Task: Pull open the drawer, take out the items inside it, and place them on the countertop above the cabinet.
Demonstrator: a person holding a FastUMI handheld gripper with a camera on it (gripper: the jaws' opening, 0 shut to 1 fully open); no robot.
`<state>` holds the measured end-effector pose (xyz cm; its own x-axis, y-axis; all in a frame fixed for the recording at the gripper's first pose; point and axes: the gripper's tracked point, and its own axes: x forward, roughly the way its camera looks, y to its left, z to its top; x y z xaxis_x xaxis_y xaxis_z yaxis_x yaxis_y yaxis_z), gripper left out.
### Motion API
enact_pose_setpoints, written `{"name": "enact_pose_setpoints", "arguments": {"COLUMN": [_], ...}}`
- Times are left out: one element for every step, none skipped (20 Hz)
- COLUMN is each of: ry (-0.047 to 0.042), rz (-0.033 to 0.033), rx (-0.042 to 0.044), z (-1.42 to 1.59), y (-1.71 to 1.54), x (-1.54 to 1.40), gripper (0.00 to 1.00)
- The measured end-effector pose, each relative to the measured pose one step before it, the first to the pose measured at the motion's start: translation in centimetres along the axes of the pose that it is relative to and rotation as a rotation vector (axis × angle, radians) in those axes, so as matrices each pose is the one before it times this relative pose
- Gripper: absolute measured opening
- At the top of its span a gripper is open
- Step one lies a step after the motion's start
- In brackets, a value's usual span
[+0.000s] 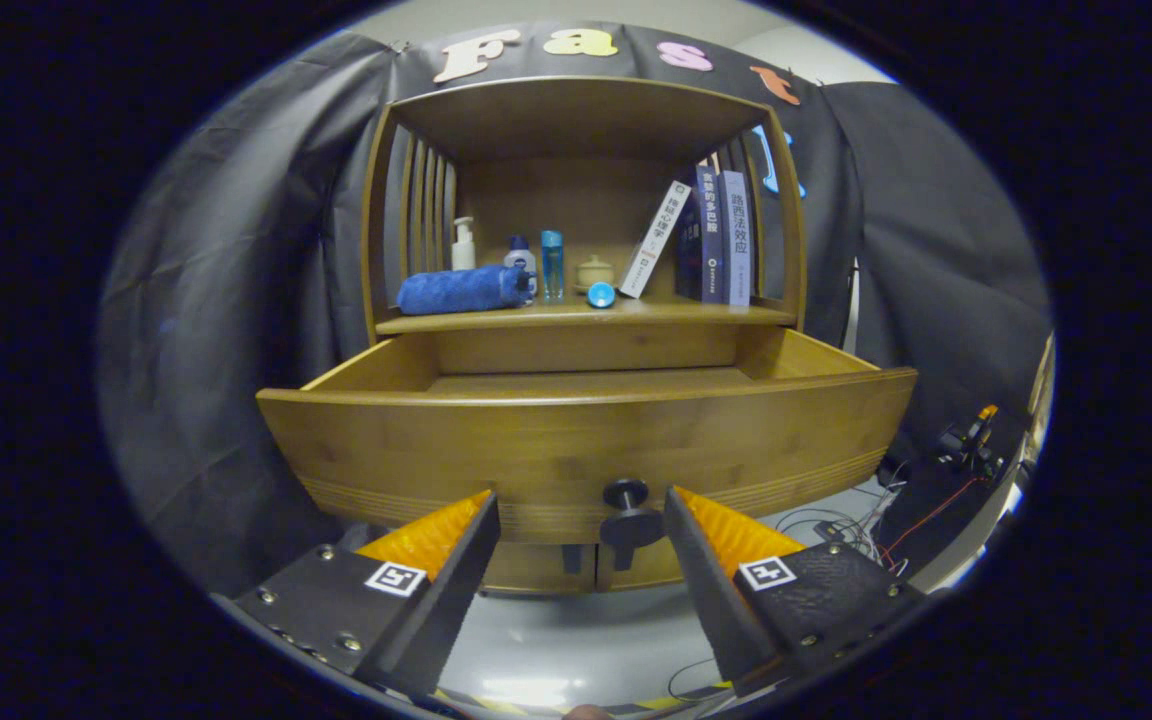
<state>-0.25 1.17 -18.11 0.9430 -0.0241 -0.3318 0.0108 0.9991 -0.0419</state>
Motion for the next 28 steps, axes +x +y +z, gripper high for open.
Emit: {"name": "enact_pose_setpoints", "arguments": {"ry": [0.00019, 0.00216, 0.00182, 0.00349, 0.00695, 0.01114, -0.01655, -0.00538, 0.00714, -0.02101, 0.01213, -0.00442, 0.00301, -0.00577, -0.0023, -0.00225, -0.00408, -0.00095, -0.00508, -0.01593, -0.01806, 0.0241, -0.00737, 0.01078, -0.00359, 0.00072, -0.00453, 0.00108], "rz": [-0.01198, -0.01035, -0.00511, -0.00481, -0.00417, 0.03022, 0.02448, 0.02299, 0.0183, 0.00369, 0.00457, 0.00734, 0.00563, -0.00015, -0.00526, -0.00515, -0.00596, -0.00581, -0.00648, -0.00108, 0.00213, 0.00525, 0.00476, 0.00668, 0.00558, 0.0047, 0.0023, -0.0015], "rx": [0.01069, 0.01444, 0.01748, 0.01137, 0.0013, 0.00701, 0.02057, -0.00678, -0.0023, 0.00514, -0.00686, -0.00401, -0.00473, 0.0006, -0.00171, 0.00218, 0.00013, -0.0047, -0.0118, -0.00731, 0.00316, 0.00497, 0.01764, 0.00962, 0.00974, 0.00579, 0.00547, -0.00707], "z": [0.029, -0.038, -0.014, -0.116, -0.046, -0.22, 0.334, -0.363, -0.327, 0.262, 0.034, 0.241, -0.069, 0.235, 0.131, 0.266, 0.093, 0.128, 0.095, 0.368, 0.302, -0.26, 0.142, -0.288, 0.288, 0.077, 0.058, 0.077], "y": [-0.346, -0.215, -0.205, -0.137, -0.271, 0.132, 0.229, 0.04, 0.066, -0.127, 0.0, -0.075, 0.024, 0.096, -0.096, 0.145, 0.207, 0.181, 0.123, 0.065, 0.17, -0.065, 0.077, -0.089, -0.065, -0.044, 0.017, 0.07], "x": [0.585, 0.44, 0.447, 0.574, 0.676, 0.256, 0.195, 0.031, 0.338, 0.276, 0.152, 0.101, 0.362, 0.41, 0.541, 0.58, 0.555, 0.547, 0.386, 0.446, 0.874, 0.123, 0.904, 0.369, 0.423, 0.303, 0.29, 0.228], "gripper": [0.98, 0.98, 0.98, 0.98, 0.98, 0.98, 0.99, 0.99, 0.99, 0.99, 0.99, 0.99, 0.99, 0.99, 0.99, 0.99, 0.99, 0.99, 0.99, 0.99, 0.99, 0.99, 0.99, 0.99, 0.99, 0.99, 0.99, 0.99]}}
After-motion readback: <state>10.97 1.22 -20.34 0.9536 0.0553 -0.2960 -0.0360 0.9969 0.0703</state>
